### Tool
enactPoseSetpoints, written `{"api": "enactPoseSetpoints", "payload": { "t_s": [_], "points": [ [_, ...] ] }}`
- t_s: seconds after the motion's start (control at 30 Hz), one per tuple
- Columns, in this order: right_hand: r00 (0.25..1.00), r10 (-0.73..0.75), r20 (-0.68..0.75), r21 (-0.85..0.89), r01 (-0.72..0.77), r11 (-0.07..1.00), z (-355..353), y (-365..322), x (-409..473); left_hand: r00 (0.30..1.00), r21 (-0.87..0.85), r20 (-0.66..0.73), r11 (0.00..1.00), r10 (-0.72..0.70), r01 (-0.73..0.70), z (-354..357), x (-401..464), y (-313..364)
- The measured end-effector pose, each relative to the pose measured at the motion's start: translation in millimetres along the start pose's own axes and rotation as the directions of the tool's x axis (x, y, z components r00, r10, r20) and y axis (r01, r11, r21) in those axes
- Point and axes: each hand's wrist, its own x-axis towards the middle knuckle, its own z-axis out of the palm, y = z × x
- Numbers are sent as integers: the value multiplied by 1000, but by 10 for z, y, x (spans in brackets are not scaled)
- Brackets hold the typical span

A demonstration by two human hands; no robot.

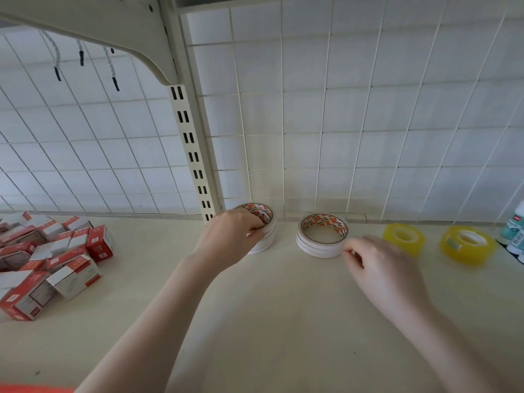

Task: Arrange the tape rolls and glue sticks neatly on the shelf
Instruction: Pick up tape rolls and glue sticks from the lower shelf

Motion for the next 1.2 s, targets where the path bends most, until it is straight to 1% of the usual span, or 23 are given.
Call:
{"api": "enactPoseSetpoints", "payload": {
  "t_s": [0.1, 0.17, 0.33, 0.43, 0.6, 0.7, 0.73, 0.8, 0.87, 0.9, 1.0, 1.13, 1.2],
  "points": [
    [996, -38, -80, 42, 42, 998, 17, 38, 87, 1000, 16, 15, 1000, 3, -4, 2, 6, -5],
    [995, -66, -77, 66, 71, 995, 31, 36, 138, 1000, 12, 21, 1000, -3, 3, 0, 9, -6],
    [992, -130, -2, 63, 130, 990, 69, -11, 188, 998, -1, 60, 1000, 1, -1, 2, 29, -27],
    [986, -151, 75, 41, 148, 988, 92, -15, 205, 996, -25, 84, 1000, 7, -5, -10, 27, -31],
    [967, -161, 199, -3, 165, 986, 113, -8, 244, 996, -45, 81, 998, 35, -31, -37, 8, -14],
    [955, -221, 198, -5, 226, 974, 129, -4, 300, 995, -15, 90, 999, 30, -29, -49, 11, -20],
    [947, -231, 224, -3, 237, 971, 114, -11, 326, 995, -12, 93, 999, 32, -31, -43, 14, -31],
    [934, -235, 268, -5, 245, 969, 89, -21, 371, 995, -20, 99, 999, 32, -30, -37, 17, -43],
    [927, -250, 281, -2, 261, 965, 68, -36, 401, 995, -31, 94, 999, 36, -33, -28, 18, -54],
    [931, -251, 264, 10, 258, 966, 70, -35, 395, 995, -34, 90, 999, 41, -38, -17, 20, -59],
    [922, -250, 296, 35, 250, 967, 101, -24, 393, 995, -34, 88, 998, 46, -43, 13, 30, -89],
    [910, -297, 289, 65, 290, 955, 143, -4, 423, 996, -42, 81, 998, 42, -38, 27, 24, -105],
    [896, -298, 329, 69, 292, 954, 145, -27, 435, 996, -34, 75, 999, 44, -42, 24, 23, -97]
  ]
}}
